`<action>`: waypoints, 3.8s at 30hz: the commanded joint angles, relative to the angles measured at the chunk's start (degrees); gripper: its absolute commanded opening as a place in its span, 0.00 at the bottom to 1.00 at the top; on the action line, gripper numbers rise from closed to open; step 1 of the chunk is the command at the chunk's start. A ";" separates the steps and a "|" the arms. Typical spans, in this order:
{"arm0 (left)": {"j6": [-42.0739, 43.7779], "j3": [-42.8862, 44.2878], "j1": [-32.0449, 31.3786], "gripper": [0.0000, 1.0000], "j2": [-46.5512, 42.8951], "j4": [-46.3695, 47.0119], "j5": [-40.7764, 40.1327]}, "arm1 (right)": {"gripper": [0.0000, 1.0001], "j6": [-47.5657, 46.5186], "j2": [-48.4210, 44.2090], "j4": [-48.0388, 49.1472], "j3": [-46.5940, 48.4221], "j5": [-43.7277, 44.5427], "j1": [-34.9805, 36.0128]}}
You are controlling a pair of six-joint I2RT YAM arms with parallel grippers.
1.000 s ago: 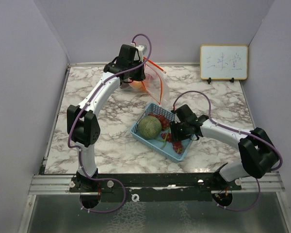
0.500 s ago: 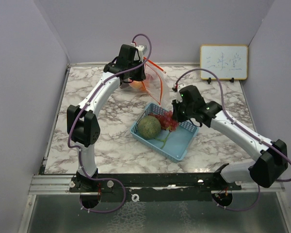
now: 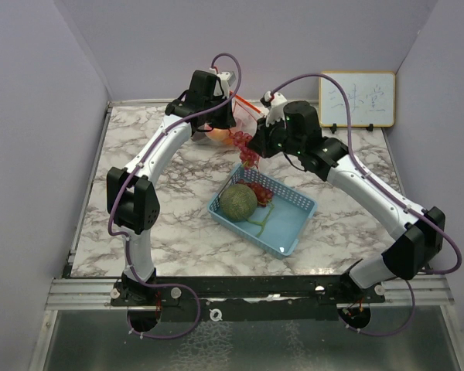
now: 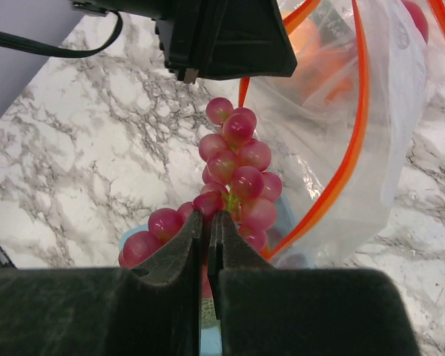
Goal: Place the food in the zip-top bag and seal the zipper
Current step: Place the fake fruit in the zipper food storage bag, then pick up the fake fruit from the bin.
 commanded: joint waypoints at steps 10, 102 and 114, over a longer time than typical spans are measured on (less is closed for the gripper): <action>-1.33 -2.01 0.24 0.00 -3.34 1.54 4.16 | 0.02 -1.29 11.39 7.10 7.61 25.12 -3.29; 0.92 -1.35 0.32 0.00 -2.93 -0.18 4.91 | 0.02 -7.33 -15.48 -1.50 -13.13 -3.72 -2.41; 0.28 -1.67 0.33 0.00 -3.02 0.02 4.96 | 0.02 -6.04 -8.37 3.42 -3.90 3.92 -2.53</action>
